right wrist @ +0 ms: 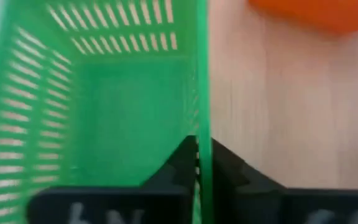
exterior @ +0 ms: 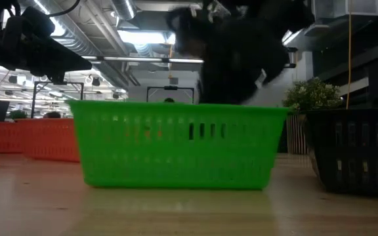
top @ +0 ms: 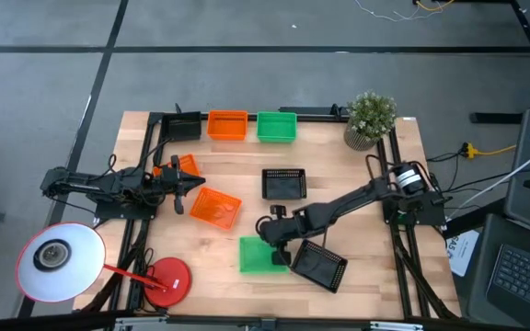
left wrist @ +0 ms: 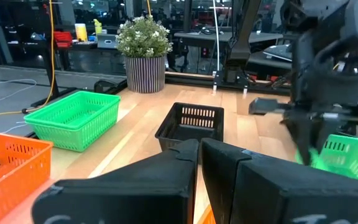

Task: Stack baskets by color
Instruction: Stack the bottom green bin on top of the green bin

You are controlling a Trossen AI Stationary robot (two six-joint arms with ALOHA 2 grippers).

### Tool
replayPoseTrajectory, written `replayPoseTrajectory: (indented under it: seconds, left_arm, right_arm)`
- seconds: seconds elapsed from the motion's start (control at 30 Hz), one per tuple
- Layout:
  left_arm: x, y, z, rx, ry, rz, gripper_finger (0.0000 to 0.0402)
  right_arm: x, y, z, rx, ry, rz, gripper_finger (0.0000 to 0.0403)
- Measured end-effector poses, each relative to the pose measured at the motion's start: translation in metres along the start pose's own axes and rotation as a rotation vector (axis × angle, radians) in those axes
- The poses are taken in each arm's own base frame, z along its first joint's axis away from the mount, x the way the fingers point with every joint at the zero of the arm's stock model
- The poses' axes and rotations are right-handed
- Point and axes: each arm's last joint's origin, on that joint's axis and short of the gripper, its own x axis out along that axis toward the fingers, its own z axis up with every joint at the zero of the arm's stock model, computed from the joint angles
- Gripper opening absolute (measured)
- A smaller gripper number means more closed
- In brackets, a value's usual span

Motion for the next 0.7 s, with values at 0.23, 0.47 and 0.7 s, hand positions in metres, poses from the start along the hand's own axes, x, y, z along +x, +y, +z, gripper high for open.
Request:
replayPoseTrajectory:
  seconds: [0.23, 0.47, 0.7]
  left_arm:
    - [0.0, 0.0, 0.0, 0.0, -0.001, 0.0, 0.0011]
    - [0.0, 0.0, 0.0, 0.0, 0.0, 0.0, 0.0011]
    - [0.0, 0.0, 0.0, 0.035, -0.001, 0.0, 0.0011]
  right_arm:
    - [-0.057, 0.0, 0.053, -0.256, 0.043, -0.118, 0.0003]
    - [-0.139, -0.059, 0.112, -0.44, 0.131, -0.728, 0.0002]
    - [-0.184, -0.182, 0.131, -0.321, 0.148, -0.774, 0.0001]
